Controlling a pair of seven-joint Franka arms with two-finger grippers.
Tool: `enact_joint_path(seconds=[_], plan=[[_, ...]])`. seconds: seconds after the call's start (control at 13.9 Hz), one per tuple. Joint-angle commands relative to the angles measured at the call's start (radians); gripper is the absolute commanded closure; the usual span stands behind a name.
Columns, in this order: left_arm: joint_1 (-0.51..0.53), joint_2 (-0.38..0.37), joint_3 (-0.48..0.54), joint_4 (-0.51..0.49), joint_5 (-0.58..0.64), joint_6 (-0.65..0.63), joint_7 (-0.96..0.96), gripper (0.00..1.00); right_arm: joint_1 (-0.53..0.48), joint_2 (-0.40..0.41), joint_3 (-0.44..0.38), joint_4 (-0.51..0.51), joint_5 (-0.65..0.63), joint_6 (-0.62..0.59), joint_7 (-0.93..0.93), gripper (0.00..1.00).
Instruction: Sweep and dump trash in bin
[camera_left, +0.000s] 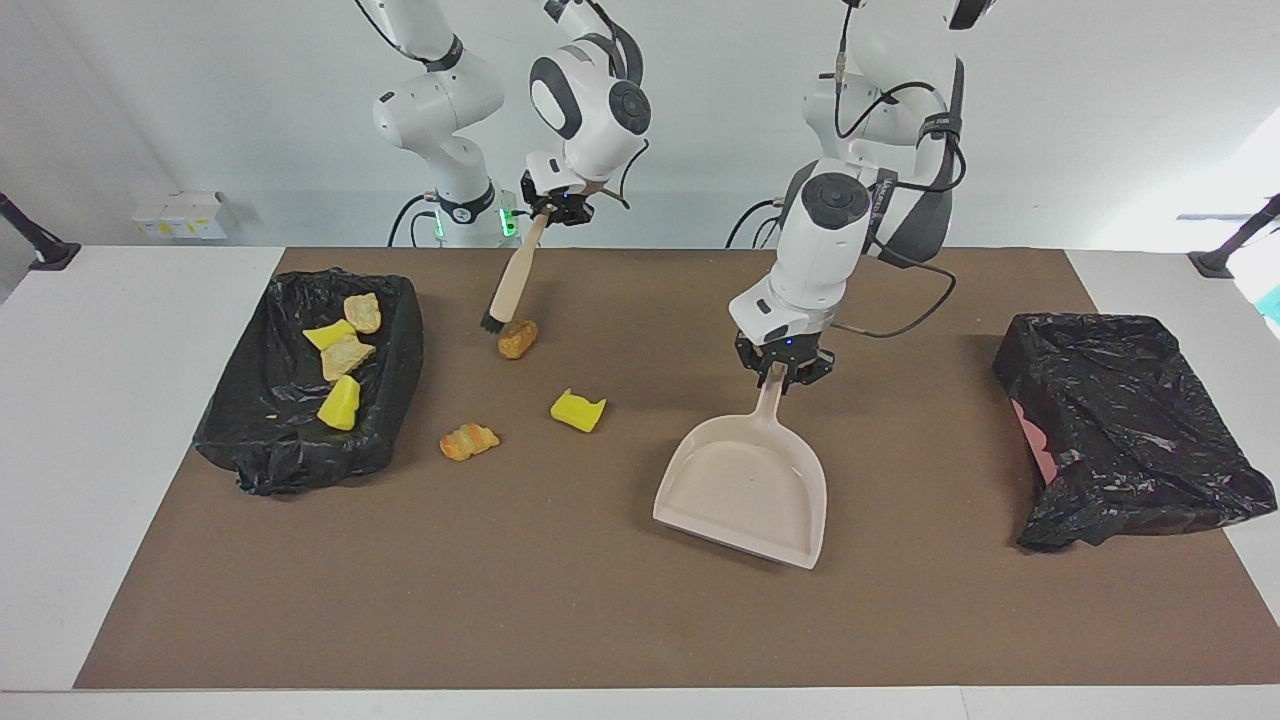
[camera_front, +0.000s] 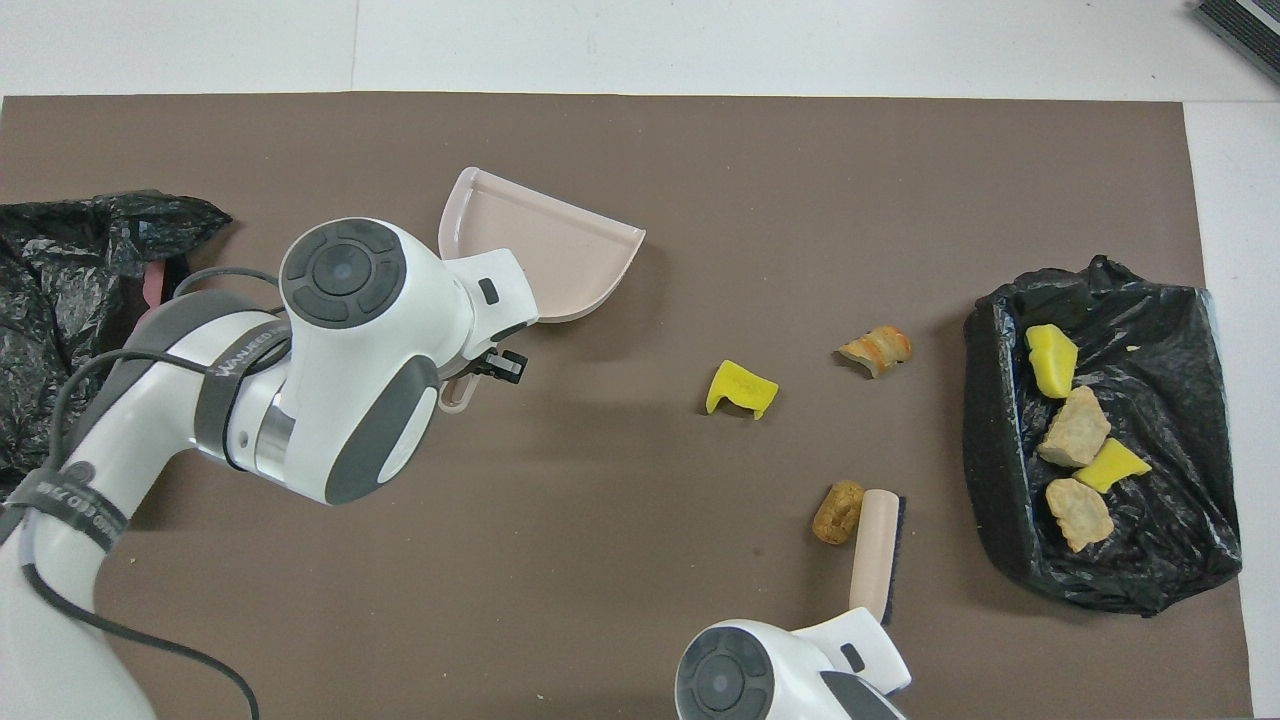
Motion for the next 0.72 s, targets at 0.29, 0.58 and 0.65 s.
enact_joint_path(seconds=[0.29, 0.58, 0.65], plan=[[0.104, -0.087, -0.002, -0.011, 0.015, -0.146, 0.496, 1.00, -0.133, -0.056, 0.008, -0.142, 0.045, 0.216, -0.168, 1.00], [0.093, -0.098, -0.001, -0.039, 0.084, -0.146, 0.737, 1.00, -0.194, 0.071, 0.008, -0.079, 0.060, 0.409, -0.280, 1.00], [0.085, -0.100, -0.002, -0.065, 0.101, -0.138, 0.766, 1.00, -0.230, 0.117, 0.008, -0.027, 0.071, 0.412, -0.332, 1.00]])
